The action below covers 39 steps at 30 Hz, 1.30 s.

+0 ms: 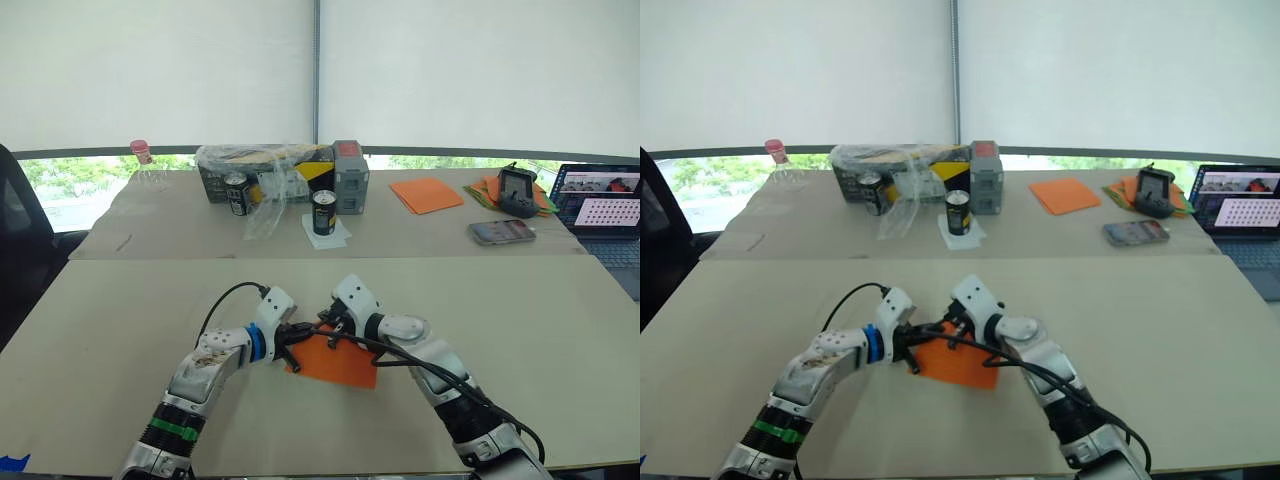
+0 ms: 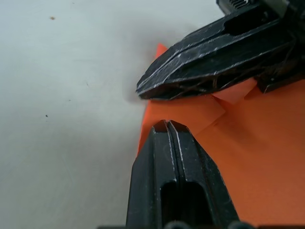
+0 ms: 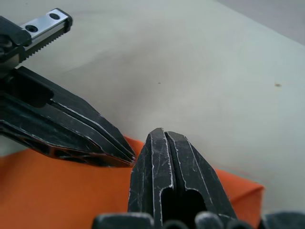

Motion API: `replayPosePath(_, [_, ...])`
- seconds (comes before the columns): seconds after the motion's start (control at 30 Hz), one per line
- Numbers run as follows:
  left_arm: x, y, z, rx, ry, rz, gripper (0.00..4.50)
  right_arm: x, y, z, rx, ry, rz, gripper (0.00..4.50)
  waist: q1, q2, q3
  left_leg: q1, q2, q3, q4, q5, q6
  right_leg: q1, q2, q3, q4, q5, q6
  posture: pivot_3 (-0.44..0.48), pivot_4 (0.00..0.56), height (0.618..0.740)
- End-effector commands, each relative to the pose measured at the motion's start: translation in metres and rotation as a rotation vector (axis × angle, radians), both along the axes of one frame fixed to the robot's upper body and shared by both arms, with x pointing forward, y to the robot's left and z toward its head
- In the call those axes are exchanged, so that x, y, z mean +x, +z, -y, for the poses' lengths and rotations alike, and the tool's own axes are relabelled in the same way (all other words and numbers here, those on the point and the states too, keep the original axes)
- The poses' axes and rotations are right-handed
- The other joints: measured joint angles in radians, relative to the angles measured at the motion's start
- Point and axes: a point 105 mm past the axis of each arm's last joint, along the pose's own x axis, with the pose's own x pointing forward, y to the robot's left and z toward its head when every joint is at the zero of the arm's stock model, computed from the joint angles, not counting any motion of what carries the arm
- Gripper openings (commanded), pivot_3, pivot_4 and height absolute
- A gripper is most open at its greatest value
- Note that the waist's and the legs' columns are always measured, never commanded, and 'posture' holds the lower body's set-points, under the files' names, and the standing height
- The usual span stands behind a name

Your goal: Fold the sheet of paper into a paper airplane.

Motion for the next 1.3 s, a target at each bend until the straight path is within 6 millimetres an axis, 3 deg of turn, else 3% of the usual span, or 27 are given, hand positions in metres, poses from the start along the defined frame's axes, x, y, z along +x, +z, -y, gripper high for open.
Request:
replayPosePath(0.03, [-0.021,-0.051,-0.013,0.096,0.035,-0.212,0.03,-0.001,0.004,-0.006,0.008,0.033,0.022,0.0,0.0,0.0,0.0,0.0,0.0,0.0,-0.001,0.0,0.0,0.0,0.0,0.0,0.0,0.0,0.0,0.0,0.15,0.739])
replayPosePath(0.33, [-0.022,-0.053,-0.014,0.106,0.033,-0.21,0.03,-0.007,-0.027,-0.001,-0.125,0.054,-0.073,0.0,-0.001,0.001,-0.001,0.001,0.0,0.0,-0.002,0.0,0.0,0.001,0.0,0.0,-0.001,0.0,0.0,0.0,0.15,0.739])
replayPosePath(0.53, [-0.022,-0.053,-0.014,0.103,0.04,-0.21,0.03,-0.002,-0.037,0.018,-0.19,-0.026,-0.123,0.0,0.0,0.002,-0.002,0.001,0.0,0.0,-0.002,0.0,0.0,0.001,0.0,0.0,-0.002,0.0,0.0,0.0,0.15,0.739])
replayPosePath(0.9, [-0.022,-0.055,-0.015,0.103,0.049,-0.213,0.03,0.016,-0.031,0.057,-0.188,-0.171,-0.117,0.0,0.005,0.002,-0.002,0.002,0.0,0.0,-0.002,0.0,0.0,0.001,-0.001,0.0,-0.003,0.0,0.0,0.0,0.15,0.739])
replayPosePath(1.3, [-0.022,-0.055,-0.014,0.103,0.05,-0.213,0.03,0.024,-0.03,0.066,-0.201,-0.217,-0.103,0.0,0.005,0.002,-0.003,0.002,0.0,0.0,-0.002,0.0,0.0,0.002,-0.001,0.0,-0.003,0.0,0.0,0.0,0.15,0.739])
